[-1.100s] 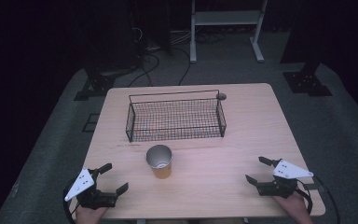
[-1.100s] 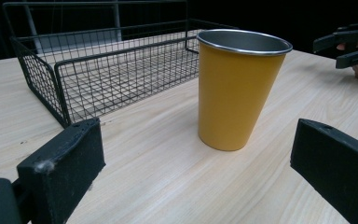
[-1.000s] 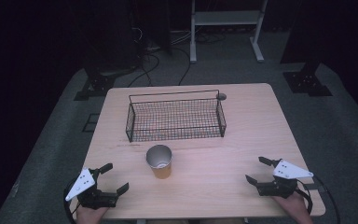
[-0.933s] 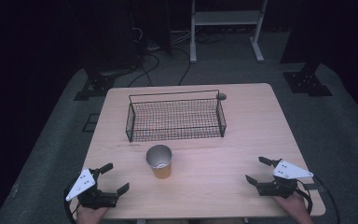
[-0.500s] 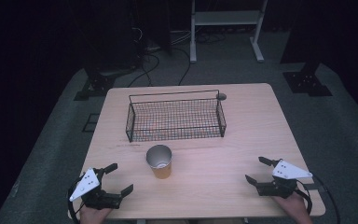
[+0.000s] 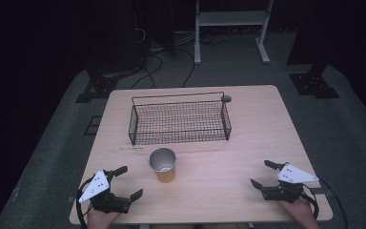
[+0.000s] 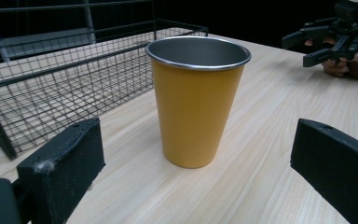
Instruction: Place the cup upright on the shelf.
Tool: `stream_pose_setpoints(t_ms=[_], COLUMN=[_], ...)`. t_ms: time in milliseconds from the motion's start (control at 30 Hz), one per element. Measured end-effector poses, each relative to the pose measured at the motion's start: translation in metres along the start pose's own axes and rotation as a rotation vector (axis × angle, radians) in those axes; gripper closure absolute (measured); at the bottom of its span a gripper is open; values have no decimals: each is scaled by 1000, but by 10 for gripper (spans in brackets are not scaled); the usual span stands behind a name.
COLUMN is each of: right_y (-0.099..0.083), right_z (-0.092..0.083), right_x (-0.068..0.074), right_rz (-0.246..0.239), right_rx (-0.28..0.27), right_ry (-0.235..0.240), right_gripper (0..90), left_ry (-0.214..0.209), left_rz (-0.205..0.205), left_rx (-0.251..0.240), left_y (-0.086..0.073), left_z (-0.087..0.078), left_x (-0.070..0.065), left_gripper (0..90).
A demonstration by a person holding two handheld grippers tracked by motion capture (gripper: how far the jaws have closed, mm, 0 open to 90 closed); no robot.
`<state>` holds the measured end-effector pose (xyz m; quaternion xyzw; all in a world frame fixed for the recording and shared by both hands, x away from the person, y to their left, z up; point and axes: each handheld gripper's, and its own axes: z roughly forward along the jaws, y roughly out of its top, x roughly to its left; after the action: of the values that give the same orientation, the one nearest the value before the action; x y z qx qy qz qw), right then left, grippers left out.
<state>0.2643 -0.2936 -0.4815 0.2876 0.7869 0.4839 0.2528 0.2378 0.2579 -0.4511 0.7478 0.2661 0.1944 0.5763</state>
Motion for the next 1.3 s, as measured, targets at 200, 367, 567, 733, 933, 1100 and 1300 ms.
stream_pose_setpoints(t_ms=[200,367,567,733,933,1100,1300], right_y=[0,0,0,0,0,0,0], right_z=[0,0,0,0,0,0,0], right_x=[0,0,0,0,0,0,0], right_rz=[1,1,1,-1,-1,-2,-3], right_rx=[1,2,4,3,3,3,3], right_ry=[-2,-2,-3,-4,-3,-2,-1], right_gripper=[138,138,138,138,138,138,138], left_ry=[-21,-31,-49,-56,-58,-63,-63], left_rz=[0,-3,-1,4,6,8,6], left_rx=[12,18,21,30,31,35,38], left_y=[2,4,7,11,13,16,18], left_z=[6,9,14,20,26,34,41], left_x=[0,0,-1,-1,-1,1,3], left_gripper=[17,17,17,17,17,17,17])
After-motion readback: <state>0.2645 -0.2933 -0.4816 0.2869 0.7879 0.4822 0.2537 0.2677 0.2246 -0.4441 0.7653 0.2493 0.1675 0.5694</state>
